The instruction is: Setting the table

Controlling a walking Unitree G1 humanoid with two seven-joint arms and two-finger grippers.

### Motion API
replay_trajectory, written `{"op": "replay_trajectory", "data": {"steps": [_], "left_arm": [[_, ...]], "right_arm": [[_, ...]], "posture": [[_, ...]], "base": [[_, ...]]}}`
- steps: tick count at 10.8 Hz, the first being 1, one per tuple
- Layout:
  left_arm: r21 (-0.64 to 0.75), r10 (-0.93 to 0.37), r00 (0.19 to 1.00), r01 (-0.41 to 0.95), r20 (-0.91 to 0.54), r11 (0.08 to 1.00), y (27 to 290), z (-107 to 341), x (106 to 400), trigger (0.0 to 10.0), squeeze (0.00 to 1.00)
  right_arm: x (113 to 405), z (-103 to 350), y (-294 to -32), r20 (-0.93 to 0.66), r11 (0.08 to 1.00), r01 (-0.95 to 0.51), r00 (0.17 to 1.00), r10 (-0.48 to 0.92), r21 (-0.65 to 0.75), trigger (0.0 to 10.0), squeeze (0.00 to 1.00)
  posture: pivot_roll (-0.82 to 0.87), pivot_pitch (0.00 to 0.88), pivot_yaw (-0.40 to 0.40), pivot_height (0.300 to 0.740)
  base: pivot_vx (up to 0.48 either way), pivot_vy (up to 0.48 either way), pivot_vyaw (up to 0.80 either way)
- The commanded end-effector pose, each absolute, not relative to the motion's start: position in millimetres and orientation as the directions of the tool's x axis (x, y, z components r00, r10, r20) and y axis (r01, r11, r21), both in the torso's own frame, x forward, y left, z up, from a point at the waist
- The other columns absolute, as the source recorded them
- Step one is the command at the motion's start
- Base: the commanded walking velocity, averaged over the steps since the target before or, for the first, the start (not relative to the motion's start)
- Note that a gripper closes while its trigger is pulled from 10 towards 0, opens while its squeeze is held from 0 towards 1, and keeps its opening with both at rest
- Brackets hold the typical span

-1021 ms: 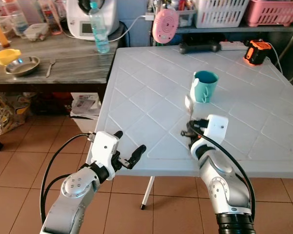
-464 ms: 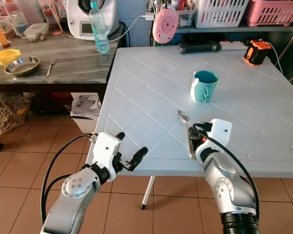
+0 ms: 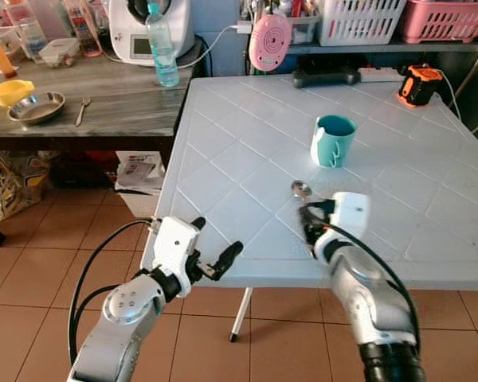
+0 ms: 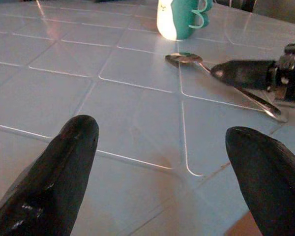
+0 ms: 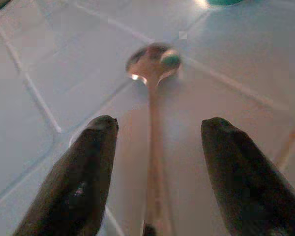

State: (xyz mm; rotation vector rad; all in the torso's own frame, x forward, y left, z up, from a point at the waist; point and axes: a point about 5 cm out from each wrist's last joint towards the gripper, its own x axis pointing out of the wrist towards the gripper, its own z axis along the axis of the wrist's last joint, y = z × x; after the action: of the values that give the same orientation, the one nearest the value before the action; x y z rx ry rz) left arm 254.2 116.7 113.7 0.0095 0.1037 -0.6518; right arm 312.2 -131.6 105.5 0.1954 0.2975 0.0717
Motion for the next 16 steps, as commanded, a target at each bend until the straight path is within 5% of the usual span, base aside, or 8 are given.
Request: {"op": "replay_trajectory", "data": {"steps": [1,2,3,4,16], "left_arm": [[-0.006,-0.603,0.793,0.605,-0.089,0.796,117.1,118.9,253.7,10.0,0.0],[-0.006,-0.602,0.793,0.604,-0.089,0.797,116.8,119.3,253.6,10.0,0.0],[-0.005,-0.603,0.793,0.605,-0.088,0.796,116.5,120.0,253.7,10.0,0.0],[-0.005,-0.602,0.794,0.604,-0.089,0.797,116.8,120.3,253.4,10.0,0.0],[-0.008,-0.599,0.795,0.601,-0.096,0.799,117.2,120.4,255.7,10.0,0.0]], "right_arm": [[313.6,105.3,-127.9,-0.294,0.977,-0.064,0.948,0.124,0.203,10.0,1.0],[316.4,103.2,-122.9,-0.317,0.979,-0.093,0.937,0.147,0.179,10.0,0.0],[317.8,100.2,-126.0,-0.341,0.986,-0.063,0.933,0.114,0.157,9.5,0.0],[317.3,97.5,-129.1,-0.359,0.989,-0.05,0.928,0.097,0.138,0.1,0.0],[311.5,83.5,-161.0,-0.426,0.99,0.091,0.904,-0.037,0.107,0.0,0.0]], "posture": [[0.02,0.048,0.041,0.74],[0.02,0.047,0.041,0.74],[0.02,0.047,0.04,0.74],[0.02,0.051,0.04,0.74],[0.02,0.044,0.041,0.74]], "base": [[0.0,0.0,0.0],[0.0,0.0,0.0],[0.0,0.0,0.0],[0.0,0.0,0.0],[0.0,0.0,0.0]]}}
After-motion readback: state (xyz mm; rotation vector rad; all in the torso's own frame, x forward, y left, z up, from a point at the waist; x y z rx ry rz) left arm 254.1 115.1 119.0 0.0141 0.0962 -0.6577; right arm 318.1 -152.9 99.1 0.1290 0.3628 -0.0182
